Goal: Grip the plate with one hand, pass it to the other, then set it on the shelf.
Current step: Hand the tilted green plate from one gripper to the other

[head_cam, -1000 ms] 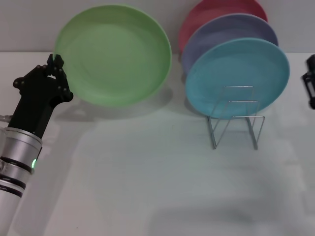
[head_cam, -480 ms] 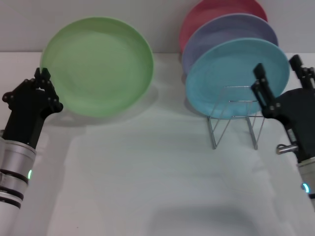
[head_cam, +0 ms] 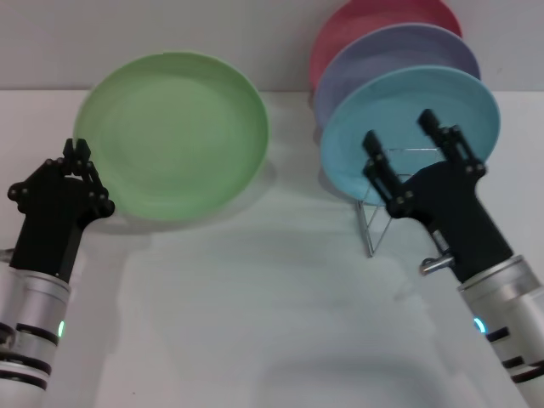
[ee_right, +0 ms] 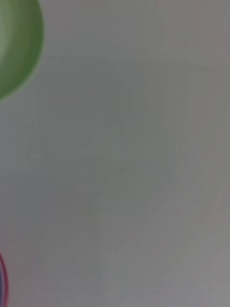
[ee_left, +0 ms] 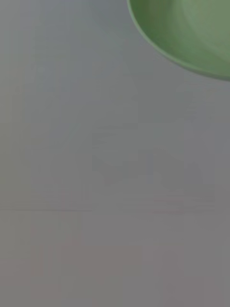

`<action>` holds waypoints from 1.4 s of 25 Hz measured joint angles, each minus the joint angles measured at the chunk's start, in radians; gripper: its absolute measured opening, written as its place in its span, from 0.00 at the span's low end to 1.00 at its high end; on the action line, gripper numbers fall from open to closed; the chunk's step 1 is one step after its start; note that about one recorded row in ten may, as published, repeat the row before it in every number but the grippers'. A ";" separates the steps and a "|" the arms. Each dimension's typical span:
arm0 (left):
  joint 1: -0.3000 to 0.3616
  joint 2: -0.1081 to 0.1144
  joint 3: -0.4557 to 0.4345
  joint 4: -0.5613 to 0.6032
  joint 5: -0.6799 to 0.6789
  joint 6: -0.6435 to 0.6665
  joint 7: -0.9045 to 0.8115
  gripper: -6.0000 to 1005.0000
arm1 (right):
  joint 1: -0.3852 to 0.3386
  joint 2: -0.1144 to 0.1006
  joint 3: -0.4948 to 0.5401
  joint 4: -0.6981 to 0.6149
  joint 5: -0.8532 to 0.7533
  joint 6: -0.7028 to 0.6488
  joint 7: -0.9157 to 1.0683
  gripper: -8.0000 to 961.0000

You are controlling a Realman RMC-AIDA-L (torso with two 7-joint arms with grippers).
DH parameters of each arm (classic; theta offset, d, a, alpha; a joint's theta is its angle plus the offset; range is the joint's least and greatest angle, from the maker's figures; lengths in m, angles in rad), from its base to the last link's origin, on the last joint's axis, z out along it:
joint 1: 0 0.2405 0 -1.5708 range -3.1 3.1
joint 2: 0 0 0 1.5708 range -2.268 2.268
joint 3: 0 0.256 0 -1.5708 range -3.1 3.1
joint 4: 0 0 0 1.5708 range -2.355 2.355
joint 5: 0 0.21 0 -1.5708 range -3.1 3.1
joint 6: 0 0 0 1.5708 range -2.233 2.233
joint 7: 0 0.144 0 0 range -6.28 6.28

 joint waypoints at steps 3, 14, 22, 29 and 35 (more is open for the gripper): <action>-0.006 0.000 0.064 0.006 -0.077 0.011 0.029 0.04 | 0.030 0.000 0.000 0.008 -0.038 0.081 0.006 0.76; -0.001 0.000 0.124 0.012 -0.145 0.019 0.032 0.04 | 0.087 0.000 0.005 0.018 -0.041 0.214 0.009 0.76; 0.002 0.000 0.170 0.028 -0.186 0.037 0.079 0.04 | 0.108 0.000 0.090 0.018 -0.109 0.301 0.010 0.76; 0.000 0.000 0.179 0.033 -0.203 0.034 0.095 0.04 | 0.101 0.000 0.182 0.017 -0.229 0.366 0.018 0.76; -0.008 0.000 0.183 0.033 -0.220 0.032 0.095 0.04 | 0.104 0.000 0.184 0.011 -0.236 0.370 0.036 0.76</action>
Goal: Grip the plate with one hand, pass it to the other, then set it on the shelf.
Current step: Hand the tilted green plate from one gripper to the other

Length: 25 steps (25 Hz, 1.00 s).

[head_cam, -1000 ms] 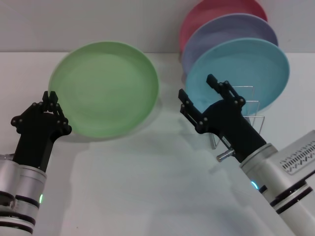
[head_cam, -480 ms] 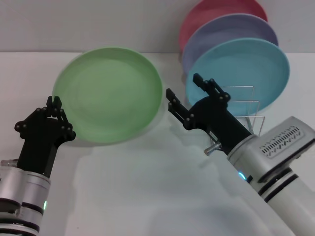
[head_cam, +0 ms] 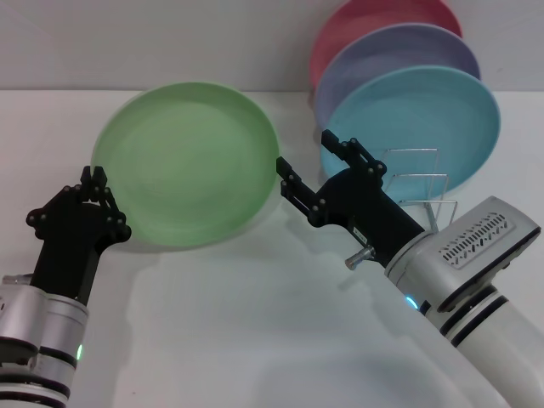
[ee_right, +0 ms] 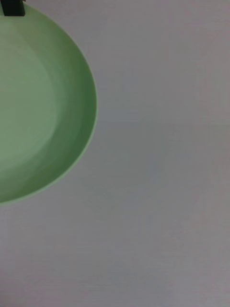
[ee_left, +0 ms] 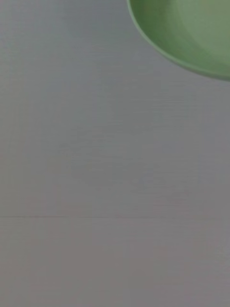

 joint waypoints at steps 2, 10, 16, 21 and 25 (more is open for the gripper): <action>-0.002 0.000 0.001 0.001 0.000 0.000 0.000 0.04 | 0.000 0.000 0.000 -0.001 0.000 0.000 0.000 0.76; -0.002 0.000 0.002 0.006 -0.001 -0.002 0.000 0.04 | -0.001 0.000 0.001 -0.001 -0.001 0.000 0.001 0.76; -0.002 0.000 0.012 0.006 -0.001 -0.001 0.000 0.04 | 0.000 0.000 0.001 -0.001 -0.001 0.000 0.001 0.76; 0.002 0.000 0.018 0.008 0.001 0.004 0.013 0.04 | 0.006 0.000 0.003 -0.004 -0.001 0.014 0.001 0.76; 0.002 0.000 0.034 0.014 -0.001 0.017 0.040 0.04 | 0.016 0.000 0.023 -0.006 -0.001 0.043 0.001 0.76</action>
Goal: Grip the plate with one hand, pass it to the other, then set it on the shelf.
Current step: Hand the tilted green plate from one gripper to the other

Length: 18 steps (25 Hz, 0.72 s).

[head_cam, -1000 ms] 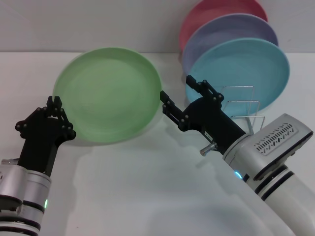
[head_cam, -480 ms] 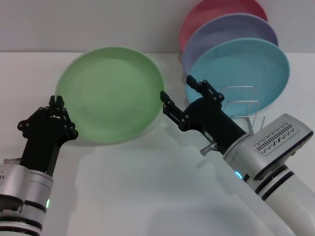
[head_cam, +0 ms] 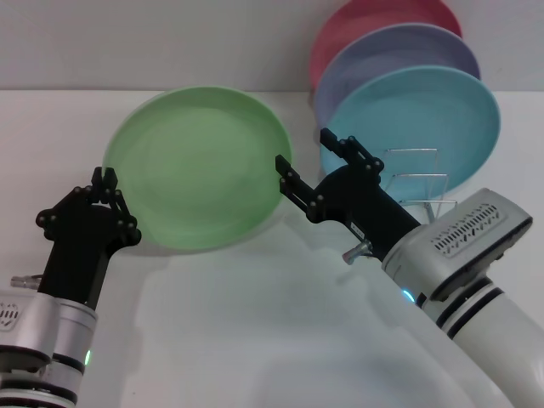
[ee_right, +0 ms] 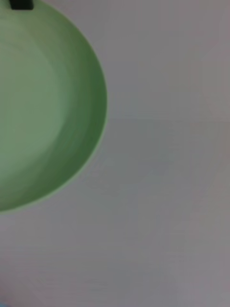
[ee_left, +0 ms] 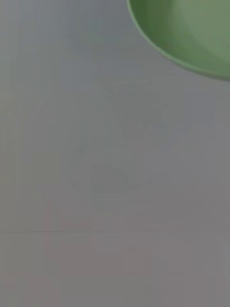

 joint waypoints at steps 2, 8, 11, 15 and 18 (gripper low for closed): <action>-0.003 0.000 0.004 0.001 0.000 0.007 0.001 0.04 | 0.008 0.000 0.007 0.000 0.000 0.020 0.000 0.76; -0.004 0.000 0.009 0.001 0.000 0.016 0.011 0.04 | 0.017 0.000 0.008 0.006 -0.001 0.029 0.000 0.76; -0.004 0.000 0.017 -0.002 0.000 0.034 0.017 0.04 | 0.022 0.000 0.009 0.009 -0.001 0.036 0.002 0.76; 0.003 0.000 0.023 0.001 0.000 0.042 0.062 0.04 | 0.024 0.000 0.010 0.009 -0.001 0.043 0.019 0.76; 0.008 0.000 0.025 0.007 -0.001 0.042 0.084 0.04 | 0.025 0.000 0.010 0.009 -0.001 0.044 0.023 0.76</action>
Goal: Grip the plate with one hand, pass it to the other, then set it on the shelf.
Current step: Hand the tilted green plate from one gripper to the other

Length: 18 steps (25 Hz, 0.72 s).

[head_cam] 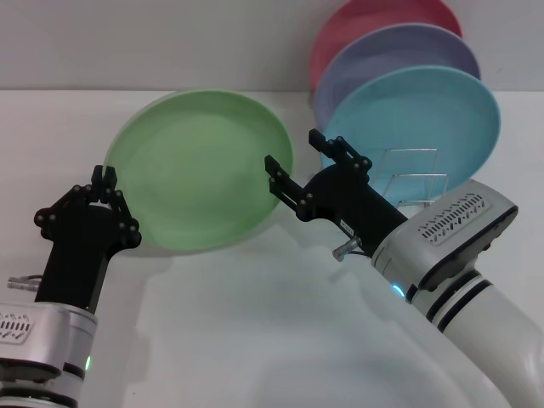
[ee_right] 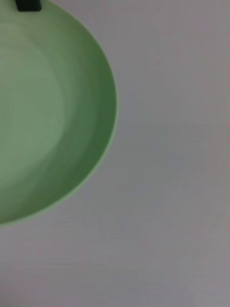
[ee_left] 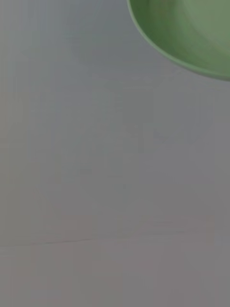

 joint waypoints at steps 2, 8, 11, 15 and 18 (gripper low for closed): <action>0.006 0.000 0.000 0.009 -0.006 0.000 0.021 0.04 | 0.000 0.000 0.000 0.000 0.000 0.001 0.000 0.76; 0.009 0.000 0.008 0.035 -0.057 -0.001 0.082 0.04 | 0.005 0.000 0.009 0.003 0.000 0.007 0.001 0.76; 0.009 0.000 0.014 0.039 -0.074 0.001 0.095 0.04 | 0.013 0.000 0.018 0.007 0.000 0.033 0.001 0.75; 0.009 0.000 0.019 0.042 -0.079 0.002 0.106 0.04 | 0.017 0.000 0.020 0.009 0.000 0.044 0.001 0.73; 0.009 0.000 0.021 0.043 -0.079 0.003 0.106 0.04 | 0.023 0.000 0.020 0.010 0.000 0.050 0.002 0.72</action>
